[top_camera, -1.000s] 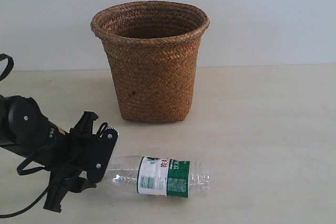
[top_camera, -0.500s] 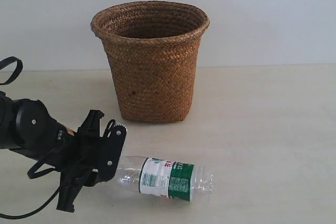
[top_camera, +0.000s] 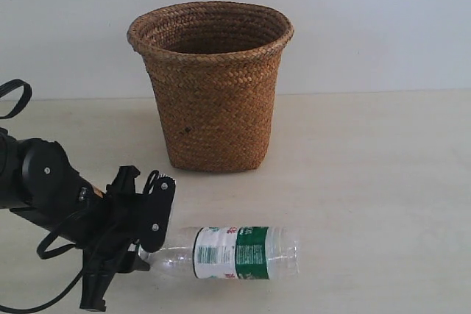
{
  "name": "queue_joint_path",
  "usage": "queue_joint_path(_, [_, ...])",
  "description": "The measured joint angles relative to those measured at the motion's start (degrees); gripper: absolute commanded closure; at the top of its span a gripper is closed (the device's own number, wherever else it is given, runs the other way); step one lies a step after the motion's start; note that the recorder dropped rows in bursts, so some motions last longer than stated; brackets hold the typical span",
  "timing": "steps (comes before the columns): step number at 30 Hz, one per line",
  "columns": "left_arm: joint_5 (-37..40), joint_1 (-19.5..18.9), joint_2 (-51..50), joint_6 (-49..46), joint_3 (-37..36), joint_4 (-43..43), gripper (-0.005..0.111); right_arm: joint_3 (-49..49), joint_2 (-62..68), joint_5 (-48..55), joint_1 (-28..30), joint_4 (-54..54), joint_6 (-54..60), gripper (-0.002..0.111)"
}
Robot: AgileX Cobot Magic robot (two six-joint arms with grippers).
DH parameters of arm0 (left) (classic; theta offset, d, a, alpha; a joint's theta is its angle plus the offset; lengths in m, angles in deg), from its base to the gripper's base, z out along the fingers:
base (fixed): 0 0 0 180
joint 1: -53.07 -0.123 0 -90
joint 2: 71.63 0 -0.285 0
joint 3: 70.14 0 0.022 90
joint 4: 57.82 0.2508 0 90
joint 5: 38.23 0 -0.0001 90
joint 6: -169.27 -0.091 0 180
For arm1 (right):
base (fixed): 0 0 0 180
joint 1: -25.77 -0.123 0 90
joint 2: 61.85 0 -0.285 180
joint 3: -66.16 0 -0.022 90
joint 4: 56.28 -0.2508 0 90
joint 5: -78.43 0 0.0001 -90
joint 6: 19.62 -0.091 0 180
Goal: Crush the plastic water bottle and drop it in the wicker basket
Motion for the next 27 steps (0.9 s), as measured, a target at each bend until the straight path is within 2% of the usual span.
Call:
queue_joint_path(1, [0.0,0.0,0.0,1.2,0.0,0.0,0.103,0.0,0.0,0.0,0.0,0.0,0.0,0.107])
queue_joint_path(8, [-0.1,0.0,0.0,8.2,0.0,0.0,0.103,0.0,0.0,0.0,0.0,0.0,0.0,0.107])
queue_joint_path(27, [-0.4,0.0,0.0,8.6,0.0,0.1,0.103,0.0,0.0,0.0,0.0,0.0,0.0,0.107])
